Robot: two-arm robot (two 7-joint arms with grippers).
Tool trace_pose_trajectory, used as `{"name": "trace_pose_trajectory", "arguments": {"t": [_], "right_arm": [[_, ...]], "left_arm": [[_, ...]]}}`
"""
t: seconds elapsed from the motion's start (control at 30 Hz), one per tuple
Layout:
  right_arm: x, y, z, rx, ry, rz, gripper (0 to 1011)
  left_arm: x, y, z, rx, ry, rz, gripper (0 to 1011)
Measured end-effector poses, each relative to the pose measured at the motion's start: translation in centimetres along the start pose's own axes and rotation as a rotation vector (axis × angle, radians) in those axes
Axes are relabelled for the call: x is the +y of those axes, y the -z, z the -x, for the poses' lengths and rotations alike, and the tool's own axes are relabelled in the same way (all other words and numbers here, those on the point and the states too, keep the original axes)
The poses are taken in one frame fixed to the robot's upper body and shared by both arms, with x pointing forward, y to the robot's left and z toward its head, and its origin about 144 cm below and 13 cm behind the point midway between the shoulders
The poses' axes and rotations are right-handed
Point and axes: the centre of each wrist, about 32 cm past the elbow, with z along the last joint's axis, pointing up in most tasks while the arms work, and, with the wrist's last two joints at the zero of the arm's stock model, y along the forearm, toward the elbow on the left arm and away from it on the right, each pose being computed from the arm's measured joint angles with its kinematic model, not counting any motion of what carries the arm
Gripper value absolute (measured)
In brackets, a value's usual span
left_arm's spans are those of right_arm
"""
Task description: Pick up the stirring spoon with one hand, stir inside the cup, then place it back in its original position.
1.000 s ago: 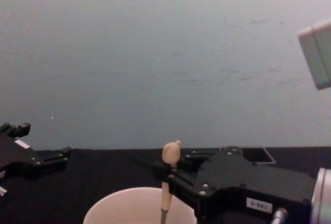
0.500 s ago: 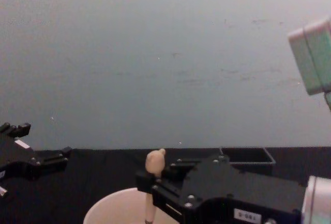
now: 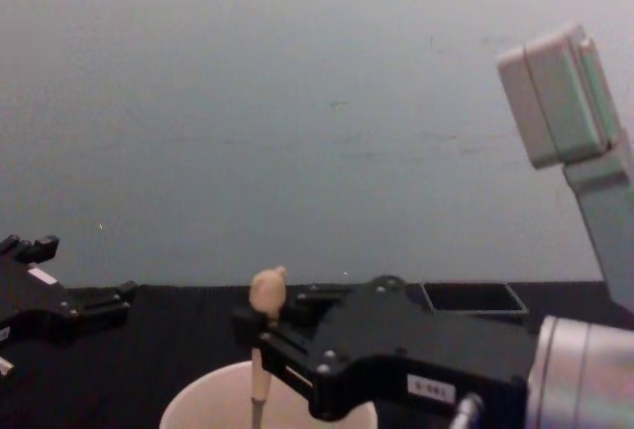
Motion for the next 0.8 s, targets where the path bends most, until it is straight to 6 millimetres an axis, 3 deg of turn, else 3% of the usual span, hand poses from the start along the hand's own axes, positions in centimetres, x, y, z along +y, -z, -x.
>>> {"name": "trace_pose_trajectory", "arguments": {"t": [0.8], "right_arm": [[0.2, 0.1, -1.5, -0.015, 0.056, 0.006, 174]], "left_arm": [[0.0, 0.0, 0.0, 0.000, 0.000, 0.000, 1001]]}}
